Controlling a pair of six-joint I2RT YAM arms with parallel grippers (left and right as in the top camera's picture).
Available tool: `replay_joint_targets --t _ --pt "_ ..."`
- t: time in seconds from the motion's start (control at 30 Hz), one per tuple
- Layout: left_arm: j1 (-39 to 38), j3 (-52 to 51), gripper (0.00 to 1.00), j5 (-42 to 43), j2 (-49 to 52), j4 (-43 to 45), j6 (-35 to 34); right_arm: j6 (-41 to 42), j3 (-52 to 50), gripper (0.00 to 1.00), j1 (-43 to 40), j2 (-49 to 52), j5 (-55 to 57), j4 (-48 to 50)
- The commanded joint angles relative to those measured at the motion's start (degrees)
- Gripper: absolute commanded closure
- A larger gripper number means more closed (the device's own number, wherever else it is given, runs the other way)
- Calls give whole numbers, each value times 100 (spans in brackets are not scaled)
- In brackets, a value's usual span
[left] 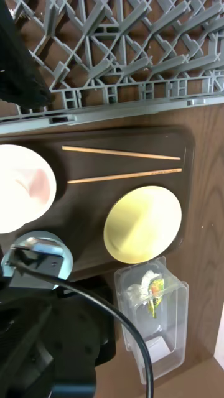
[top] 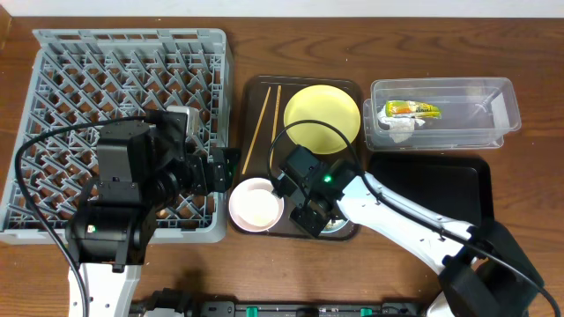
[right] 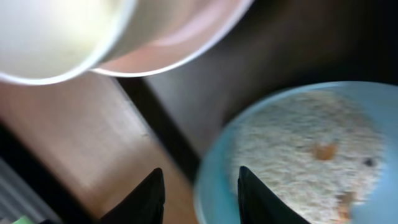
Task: Sort waste into correct bins and load items into the dishwasher
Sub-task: 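Grasp the light-blue plate with the right gripper, then tip the light-blue plate over the black tray to dump the rice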
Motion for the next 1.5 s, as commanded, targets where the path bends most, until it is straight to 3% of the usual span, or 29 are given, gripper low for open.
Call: replay_joint_targets --t 0.0,0.33,0.5,0.7,0.87,1.17,1.33,1.47 --pt "-22 140 4 79 -4 17 -33 249 -111 66 20 308 592 39" --pt "-22 140 4 79 -4 17 -33 861 -57 99 20 673 981 144" --pt "-22 140 4 79 -4 17 -33 1113 107 99 -61 527 896 118" --pt "-22 140 4 79 -4 17 -33 1611 269 99 -570 -195 -446 264" --pt "-22 140 4 79 -4 17 -33 2299 260 99 -1539 -769 -1620 365" --pt "-22 140 4 79 -4 17 -33 2835 225 99 -3534 -1036 -3305 24" --pt "-22 140 3 79 -4 17 -33 2697 -236 99 -4531 -1032 -4151 35" --pt "-22 140 4 79 -4 17 -33 1445 -896 99 -5237 -1025 -5720 743"
